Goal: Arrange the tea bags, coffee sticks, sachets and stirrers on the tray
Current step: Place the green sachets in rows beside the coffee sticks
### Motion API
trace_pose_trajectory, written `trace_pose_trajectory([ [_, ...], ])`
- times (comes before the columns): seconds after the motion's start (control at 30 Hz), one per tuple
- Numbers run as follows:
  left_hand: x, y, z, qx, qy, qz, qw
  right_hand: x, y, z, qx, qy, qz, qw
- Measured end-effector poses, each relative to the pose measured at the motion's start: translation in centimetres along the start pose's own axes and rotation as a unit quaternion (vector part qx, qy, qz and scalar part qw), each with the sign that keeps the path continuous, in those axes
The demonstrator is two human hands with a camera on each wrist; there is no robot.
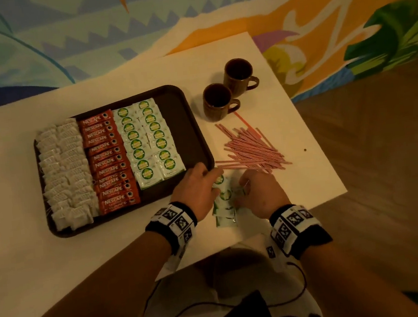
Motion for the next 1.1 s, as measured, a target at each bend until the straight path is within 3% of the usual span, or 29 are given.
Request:
trace_pose_trajectory([
  [0.23, 0.1, -0.1, 1.3, 0.013, 0.004, 0.053, 0.999, -1.4, -2.2, -0.9, 0.028, 0.029, -0.008, 0.999],
  [0.7, 1.4, -2.1, -1.5, 0.039, 0.031, -0.167, 0.985, -1.3, -1.2, 0.3, -0.016, 0.025, 0.037, 0.999],
  [0.9, 5.7, -6.0, -4.0, 0.087, 0.108, -0.214, 0.967, -1.6, -2.2, 0.3, -0.013, 0.027, 0.012, 0.999],
  [1.1, 8.2, -10.9, -5.6, 0.142, 0.137, -0.220, 0.955, 0.4, -3.0, -0.1, -0.024, 0.010, 0.052, 0.998],
])
Point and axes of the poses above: each hand's wrist, its own z-axis towards the middle knuckle, its own x-axis out of the back of the hand, y = z × x, the point moved 5 cm from there along z, towards the middle knuckle, and after that the axes turned 6 degrees about -z, right-handed, at the moved point
